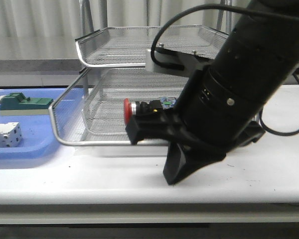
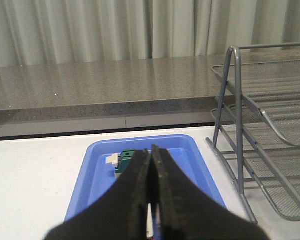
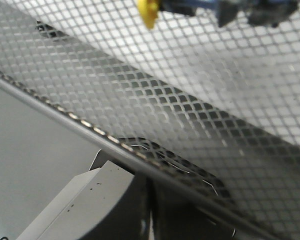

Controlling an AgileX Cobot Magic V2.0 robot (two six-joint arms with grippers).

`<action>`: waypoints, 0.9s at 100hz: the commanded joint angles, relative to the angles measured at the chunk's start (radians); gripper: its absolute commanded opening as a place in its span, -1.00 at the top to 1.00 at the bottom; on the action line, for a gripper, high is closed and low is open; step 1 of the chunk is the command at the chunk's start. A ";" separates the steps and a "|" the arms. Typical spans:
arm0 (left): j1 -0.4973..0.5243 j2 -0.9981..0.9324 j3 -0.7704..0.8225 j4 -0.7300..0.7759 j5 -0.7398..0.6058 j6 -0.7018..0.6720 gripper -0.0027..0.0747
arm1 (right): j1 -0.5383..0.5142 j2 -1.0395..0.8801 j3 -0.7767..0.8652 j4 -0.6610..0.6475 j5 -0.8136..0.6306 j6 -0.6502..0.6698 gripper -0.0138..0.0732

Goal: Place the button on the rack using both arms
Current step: 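Push the tray with the button back into the rack with the right gripper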

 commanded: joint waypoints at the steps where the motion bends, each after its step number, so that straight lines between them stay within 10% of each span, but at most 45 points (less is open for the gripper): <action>1: 0.004 0.006 -0.027 -0.011 -0.080 -0.009 0.98 | -0.068 -0.009 -0.071 -0.102 -0.222 -0.012 0.82; 90: 0.004 0.006 -0.026 -0.011 -0.080 -0.009 0.98 | -0.160 0.039 -0.166 -0.182 -0.319 -0.012 0.82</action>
